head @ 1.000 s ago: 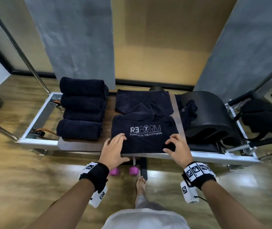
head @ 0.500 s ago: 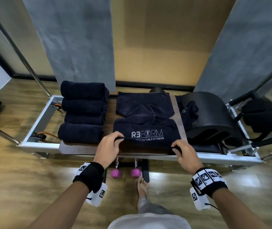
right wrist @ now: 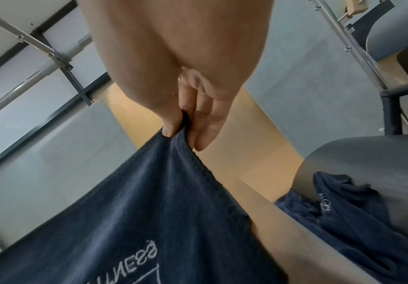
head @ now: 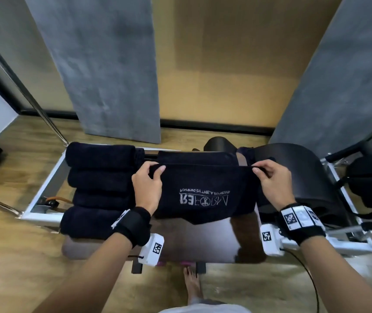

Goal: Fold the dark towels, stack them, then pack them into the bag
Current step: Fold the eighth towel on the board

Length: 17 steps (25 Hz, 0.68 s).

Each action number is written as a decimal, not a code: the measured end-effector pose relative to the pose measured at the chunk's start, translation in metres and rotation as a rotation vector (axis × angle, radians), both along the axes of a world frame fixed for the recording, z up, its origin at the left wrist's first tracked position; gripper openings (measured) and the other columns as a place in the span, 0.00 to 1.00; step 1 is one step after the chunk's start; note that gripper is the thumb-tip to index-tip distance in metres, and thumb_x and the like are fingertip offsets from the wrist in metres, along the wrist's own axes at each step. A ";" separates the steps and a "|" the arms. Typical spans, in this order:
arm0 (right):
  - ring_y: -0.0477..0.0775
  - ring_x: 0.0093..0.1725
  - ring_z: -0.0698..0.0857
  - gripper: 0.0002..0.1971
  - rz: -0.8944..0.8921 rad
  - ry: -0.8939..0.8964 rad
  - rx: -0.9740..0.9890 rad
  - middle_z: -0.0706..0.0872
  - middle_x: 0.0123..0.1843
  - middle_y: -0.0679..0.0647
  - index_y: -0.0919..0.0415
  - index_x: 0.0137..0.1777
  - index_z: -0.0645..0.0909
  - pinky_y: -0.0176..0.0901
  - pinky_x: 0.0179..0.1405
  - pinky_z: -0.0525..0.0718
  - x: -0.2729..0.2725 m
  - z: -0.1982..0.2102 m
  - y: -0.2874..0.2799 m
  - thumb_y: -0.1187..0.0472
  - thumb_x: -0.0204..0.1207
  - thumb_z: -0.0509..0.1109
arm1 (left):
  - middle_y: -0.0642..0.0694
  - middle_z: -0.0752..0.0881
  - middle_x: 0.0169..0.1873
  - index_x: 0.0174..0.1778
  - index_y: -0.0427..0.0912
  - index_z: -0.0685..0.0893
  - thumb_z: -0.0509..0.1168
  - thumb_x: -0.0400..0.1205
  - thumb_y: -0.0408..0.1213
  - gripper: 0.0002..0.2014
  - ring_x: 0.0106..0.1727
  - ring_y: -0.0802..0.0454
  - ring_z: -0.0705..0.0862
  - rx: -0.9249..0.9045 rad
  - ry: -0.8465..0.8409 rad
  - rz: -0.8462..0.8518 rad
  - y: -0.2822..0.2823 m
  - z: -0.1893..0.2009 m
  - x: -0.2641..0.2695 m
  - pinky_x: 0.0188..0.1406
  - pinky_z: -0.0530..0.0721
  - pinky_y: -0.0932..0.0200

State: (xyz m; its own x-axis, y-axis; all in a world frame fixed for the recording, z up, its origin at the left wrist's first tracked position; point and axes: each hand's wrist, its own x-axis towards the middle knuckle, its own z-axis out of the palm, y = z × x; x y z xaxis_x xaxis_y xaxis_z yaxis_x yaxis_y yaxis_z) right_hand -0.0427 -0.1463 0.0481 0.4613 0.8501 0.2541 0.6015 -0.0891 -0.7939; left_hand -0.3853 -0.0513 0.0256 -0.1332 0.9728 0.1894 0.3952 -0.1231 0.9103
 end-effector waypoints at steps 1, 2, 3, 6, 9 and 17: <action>0.38 0.48 0.91 0.05 -0.002 -0.005 -0.017 0.93 0.45 0.47 0.60 0.49 0.91 0.31 0.55 0.85 0.006 0.000 0.020 0.70 0.79 0.77 | 0.52 0.90 0.41 0.53 0.43 0.90 0.71 0.88 0.34 0.03 0.43 0.61 0.85 -0.005 0.028 0.023 0.012 -0.001 0.009 0.44 0.73 0.81; 0.44 0.49 0.91 0.04 -0.004 -0.002 -0.037 0.93 0.45 0.49 0.61 0.49 0.91 0.37 0.56 0.86 0.012 -0.002 0.039 0.70 0.79 0.78 | 0.51 0.88 0.41 0.55 0.40 0.90 0.68 0.89 0.31 0.05 0.41 0.61 0.84 -0.009 0.063 0.041 0.025 -0.003 0.017 0.43 0.73 0.80; 0.48 0.49 0.91 0.04 -0.009 0.002 -0.062 0.93 0.45 0.50 0.61 0.49 0.92 0.41 0.58 0.86 0.017 -0.005 0.058 0.70 0.78 0.78 | 0.49 0.87 0.41 0.56 0.38 0.89 0.66 0.90 0.30 0.06 0.40 0.60 0.83 -0.023 0.090 0.061 0.038 -0.006 0.025 0.42 0.73 0.77; 0.52 0.51 0.91 0.04 -0.005 0.000 -0.148 0.94 0.45 0.52 0.60 0.48 0.92 0.47 0.59 0.87 0.030 -0.022 0.105 0.68 0.78 0.78 | 0.42 0.88 0.44 0.57 0.37 0.88 0.64 0.91 0.31 0.07 0.46 0.44 0.85 -0.103 0.127 0.110 0.070 -0.015 0.045 0.46 0.74 0.63; 0.54 0.50 0.90 0.03 0.014 -0.046 -0.278 0.93 0.45 0.50 0.56 0.47 0.92 0.49 0.58 0.86 0.038 -0.040 0.142 0.65 0.78 0.79 | 0.38 0.87 0.54 0.55 0.35 0.86 0.65 0.91 0.31 0.05 0.56 0.38 0.85 -0.204 0.180 0.151 0.097 -0.026 0.057 0.53 0.78 0.51; 0.56 0.51 0.89 0.04 0.027 -0.128 -0.367 0.91 0.47 0.51 0.58 0.46 0.92 0.48 0.54 0.86 0.030 -0.079 0.167 0.67 0.77 0.79 | 0.31 0.85 0.61 0.61 0.30 0.89 0.67 0.89 0.29 0.09 0.62 0.34 0.83 -0.344 0.320 0.166 0.122 -0.049 0.062 0.65 0.82 0.45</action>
State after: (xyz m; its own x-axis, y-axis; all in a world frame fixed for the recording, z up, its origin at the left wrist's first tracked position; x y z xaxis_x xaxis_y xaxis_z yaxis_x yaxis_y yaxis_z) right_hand -0.0128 0.0207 -0.0309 0.4222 0.9064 -0.0148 0.6999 -0.3362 -0.6302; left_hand -0.3235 0.0709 -0.0234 -0.2795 0.9566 -0.0823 0.6505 0.2517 0.7166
